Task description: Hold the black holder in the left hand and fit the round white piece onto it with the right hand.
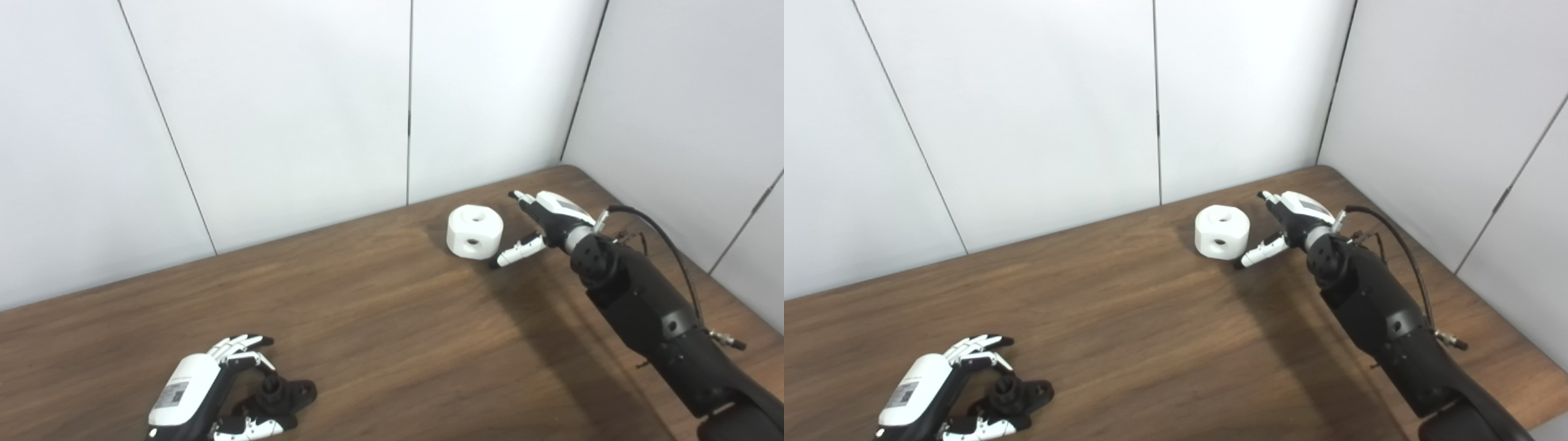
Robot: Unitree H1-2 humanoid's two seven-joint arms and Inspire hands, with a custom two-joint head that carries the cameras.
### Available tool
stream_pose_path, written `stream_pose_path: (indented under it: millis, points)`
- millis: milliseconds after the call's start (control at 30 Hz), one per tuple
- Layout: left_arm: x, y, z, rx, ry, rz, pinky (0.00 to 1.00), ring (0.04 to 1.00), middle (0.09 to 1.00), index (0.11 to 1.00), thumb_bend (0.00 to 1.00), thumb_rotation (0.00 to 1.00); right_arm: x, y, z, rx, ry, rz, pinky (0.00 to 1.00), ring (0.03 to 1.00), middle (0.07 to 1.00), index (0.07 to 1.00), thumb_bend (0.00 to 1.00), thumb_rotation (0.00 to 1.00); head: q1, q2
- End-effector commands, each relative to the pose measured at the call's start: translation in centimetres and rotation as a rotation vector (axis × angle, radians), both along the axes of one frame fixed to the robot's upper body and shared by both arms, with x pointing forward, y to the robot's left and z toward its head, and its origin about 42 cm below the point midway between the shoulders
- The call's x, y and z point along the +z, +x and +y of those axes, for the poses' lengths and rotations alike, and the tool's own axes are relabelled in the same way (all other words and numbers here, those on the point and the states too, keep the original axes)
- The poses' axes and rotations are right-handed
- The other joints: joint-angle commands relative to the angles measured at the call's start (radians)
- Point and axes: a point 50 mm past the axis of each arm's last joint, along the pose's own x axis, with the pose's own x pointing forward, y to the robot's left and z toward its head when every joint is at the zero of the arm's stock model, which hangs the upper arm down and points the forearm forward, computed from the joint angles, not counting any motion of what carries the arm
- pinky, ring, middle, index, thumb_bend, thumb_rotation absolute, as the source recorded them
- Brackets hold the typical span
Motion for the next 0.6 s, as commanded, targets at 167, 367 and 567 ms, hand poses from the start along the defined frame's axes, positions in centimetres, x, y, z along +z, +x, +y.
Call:
stream_pose_path:
  millis: [167,367,567]
  points:
    - [-4.5,-2.8,1.6,0.025,0.171,0.211,0.90,0.881,0.837,0.485,0.52,0.05,1.8,1.4,2.0,0.075,0.016,0.007,0.80,0.979,1.000,0.975,1.00,0.39,0.003,0.007]
    - [-4.6,-2.9,1.4,0.023,0.171,0.204,0.89,0.873,0.836,0.485,0.52,0.05,1.9,1.7,2.4,0.094,0.004,0.016,0.79,0.970,1.000,0.961,1.00,0.38,0.013,0.010]
    - [-4.7,-2.8,1.4,0.024,0.173,0.203,0.89,0.875,0.836,0.485,0.52,0.05,1.6,2.1,3.1,0.101,0.016,0.005,0.79,0.951,1.000,0.922,0.99,0.37,0.019,0.012]
